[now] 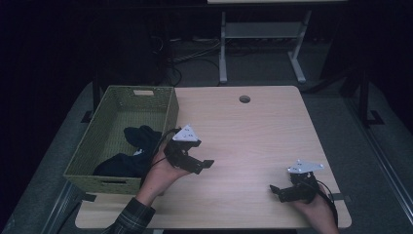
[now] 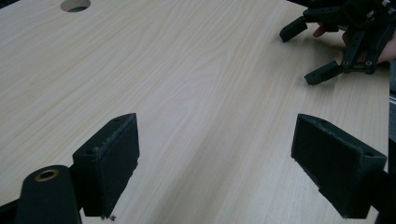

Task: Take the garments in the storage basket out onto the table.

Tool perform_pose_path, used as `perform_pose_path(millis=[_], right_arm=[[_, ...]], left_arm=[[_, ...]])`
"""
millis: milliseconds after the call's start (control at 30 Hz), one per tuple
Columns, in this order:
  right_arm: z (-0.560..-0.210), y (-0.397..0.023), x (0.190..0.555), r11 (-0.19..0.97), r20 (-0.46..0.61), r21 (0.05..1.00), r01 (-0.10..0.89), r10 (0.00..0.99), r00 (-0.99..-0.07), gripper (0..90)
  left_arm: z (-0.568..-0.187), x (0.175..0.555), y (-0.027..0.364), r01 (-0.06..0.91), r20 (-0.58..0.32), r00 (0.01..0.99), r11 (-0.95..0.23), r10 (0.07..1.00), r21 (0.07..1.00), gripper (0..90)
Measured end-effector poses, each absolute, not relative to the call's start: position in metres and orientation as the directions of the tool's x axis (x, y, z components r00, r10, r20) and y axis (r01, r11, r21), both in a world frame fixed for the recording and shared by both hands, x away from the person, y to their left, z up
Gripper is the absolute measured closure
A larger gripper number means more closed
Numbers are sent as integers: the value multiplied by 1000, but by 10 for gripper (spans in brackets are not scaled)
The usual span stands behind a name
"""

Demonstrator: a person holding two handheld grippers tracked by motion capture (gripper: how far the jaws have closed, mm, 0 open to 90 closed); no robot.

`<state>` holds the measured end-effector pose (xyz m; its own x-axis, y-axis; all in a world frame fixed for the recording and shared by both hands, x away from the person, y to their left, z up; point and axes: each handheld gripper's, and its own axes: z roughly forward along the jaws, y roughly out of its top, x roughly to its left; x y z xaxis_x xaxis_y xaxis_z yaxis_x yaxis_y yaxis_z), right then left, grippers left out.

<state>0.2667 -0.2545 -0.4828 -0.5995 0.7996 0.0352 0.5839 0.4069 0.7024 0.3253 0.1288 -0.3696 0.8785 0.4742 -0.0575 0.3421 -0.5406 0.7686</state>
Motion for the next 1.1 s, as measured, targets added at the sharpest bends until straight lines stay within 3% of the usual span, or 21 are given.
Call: perform_pose_path(millis=[1100], right_arm=[[-483,-255,267,408,33,704,582,799,-600,13]], left_arm=[[-346,328,163,373,-47,859,-560,510,740,150]])
